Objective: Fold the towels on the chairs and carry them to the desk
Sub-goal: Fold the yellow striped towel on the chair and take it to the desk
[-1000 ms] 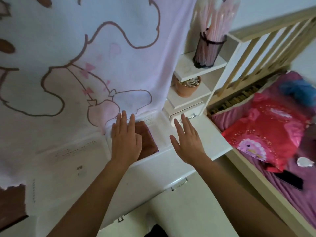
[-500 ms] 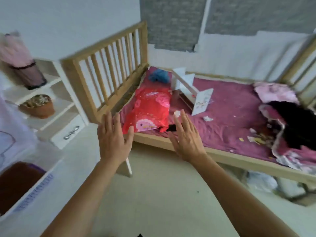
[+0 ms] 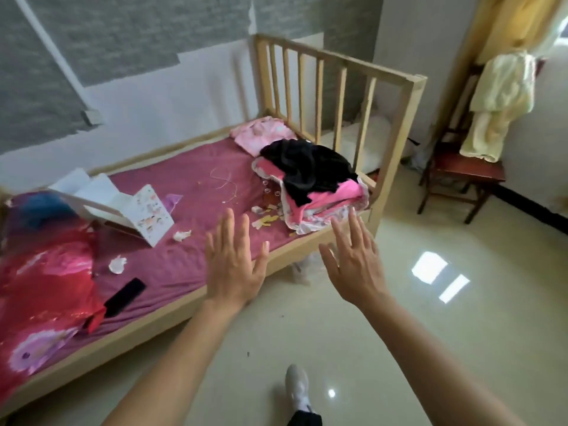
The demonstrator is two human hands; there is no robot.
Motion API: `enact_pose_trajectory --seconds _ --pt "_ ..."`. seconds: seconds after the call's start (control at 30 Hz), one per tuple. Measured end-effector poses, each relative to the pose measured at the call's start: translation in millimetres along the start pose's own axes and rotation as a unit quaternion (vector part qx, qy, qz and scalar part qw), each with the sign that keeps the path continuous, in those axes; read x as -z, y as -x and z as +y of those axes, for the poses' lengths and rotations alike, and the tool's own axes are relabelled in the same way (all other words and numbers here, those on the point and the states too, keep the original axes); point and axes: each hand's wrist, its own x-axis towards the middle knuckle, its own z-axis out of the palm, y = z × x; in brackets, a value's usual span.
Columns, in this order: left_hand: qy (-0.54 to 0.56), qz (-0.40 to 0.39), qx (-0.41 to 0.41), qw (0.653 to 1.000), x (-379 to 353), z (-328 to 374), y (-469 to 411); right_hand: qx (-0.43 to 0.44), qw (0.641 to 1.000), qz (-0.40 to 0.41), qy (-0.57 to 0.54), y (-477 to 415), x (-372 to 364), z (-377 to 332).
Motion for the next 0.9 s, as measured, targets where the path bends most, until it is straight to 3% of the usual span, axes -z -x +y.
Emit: enact_pose_trajectory --seconds 0.27,0.43,0.6,0.73,0.9 --pt "0.093 -0.058 -0.154 0.982 -140 196 -173 -0.132 0.982 -0.023 0.134 -84 61 214" --pt "0.125 -0.064 -0.273 0.952 -176 351 -273 -0.205 0.953 0.064 0.212 -138 152 337" --pt "0.149 -0.087 -0.378 0.910 -224 513 -322 -0.290 0.923 0.125 0.221 -130 210 465" --pt "0.134 -0.111 -0.412 0.894 -280 606 -352 -0.327 0.912 0.124 0.215 -128 222 568" --pt "0.105 -0.147 -0.379 0.907 -327 706 -402 -0.347 0.915 0.088 0.187 -170 241 694"
